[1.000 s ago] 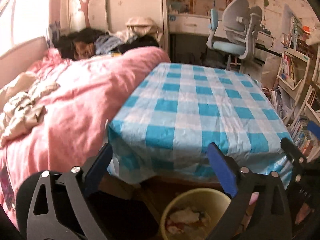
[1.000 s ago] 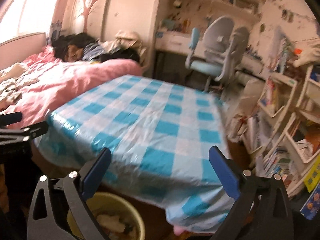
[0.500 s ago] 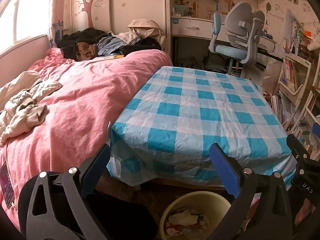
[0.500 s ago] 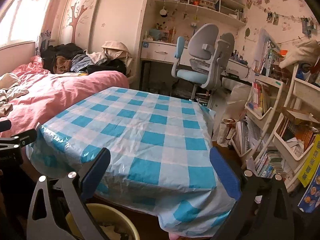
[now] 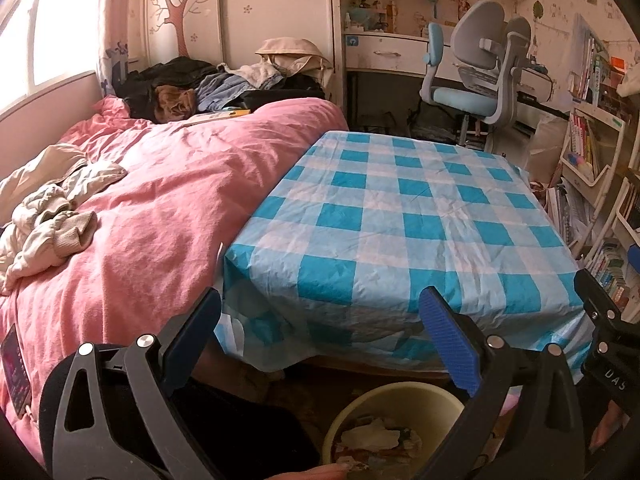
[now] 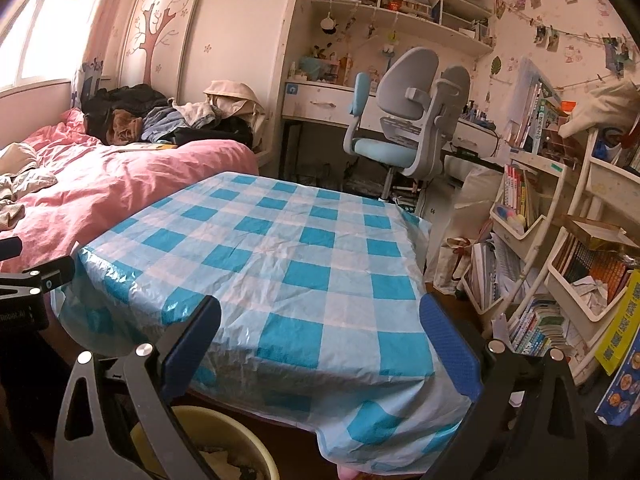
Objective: Collect trash
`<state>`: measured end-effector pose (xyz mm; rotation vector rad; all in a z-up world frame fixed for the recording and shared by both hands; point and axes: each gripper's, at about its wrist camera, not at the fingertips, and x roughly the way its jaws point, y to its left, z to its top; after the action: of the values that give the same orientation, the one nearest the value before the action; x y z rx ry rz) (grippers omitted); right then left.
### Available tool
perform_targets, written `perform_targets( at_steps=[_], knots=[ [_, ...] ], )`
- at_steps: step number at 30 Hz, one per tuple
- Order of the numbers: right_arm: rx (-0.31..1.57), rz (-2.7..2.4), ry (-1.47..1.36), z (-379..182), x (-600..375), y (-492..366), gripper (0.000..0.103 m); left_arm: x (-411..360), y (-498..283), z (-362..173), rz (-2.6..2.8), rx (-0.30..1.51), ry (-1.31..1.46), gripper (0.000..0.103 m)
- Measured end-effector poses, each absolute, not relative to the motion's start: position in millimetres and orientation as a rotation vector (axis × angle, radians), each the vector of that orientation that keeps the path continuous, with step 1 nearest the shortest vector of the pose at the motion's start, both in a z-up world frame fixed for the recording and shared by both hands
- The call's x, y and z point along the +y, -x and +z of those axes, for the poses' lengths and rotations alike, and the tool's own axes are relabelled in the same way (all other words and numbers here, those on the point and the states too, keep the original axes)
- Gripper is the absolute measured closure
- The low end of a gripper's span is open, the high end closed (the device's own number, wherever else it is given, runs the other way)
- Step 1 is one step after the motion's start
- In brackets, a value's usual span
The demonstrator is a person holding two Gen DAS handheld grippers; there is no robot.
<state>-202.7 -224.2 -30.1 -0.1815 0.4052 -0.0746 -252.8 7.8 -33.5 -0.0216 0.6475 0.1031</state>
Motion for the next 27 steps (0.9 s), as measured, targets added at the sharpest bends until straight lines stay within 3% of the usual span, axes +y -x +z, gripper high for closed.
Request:
perform_targets(
  at_steps=[27],
  knots=[
    [0.432,-0.058,0.202,-38.4,-221.0,200.0,0.008,15.3,254.6,-39.2,0.066,0.636,0.047,0.007]
  ],
)
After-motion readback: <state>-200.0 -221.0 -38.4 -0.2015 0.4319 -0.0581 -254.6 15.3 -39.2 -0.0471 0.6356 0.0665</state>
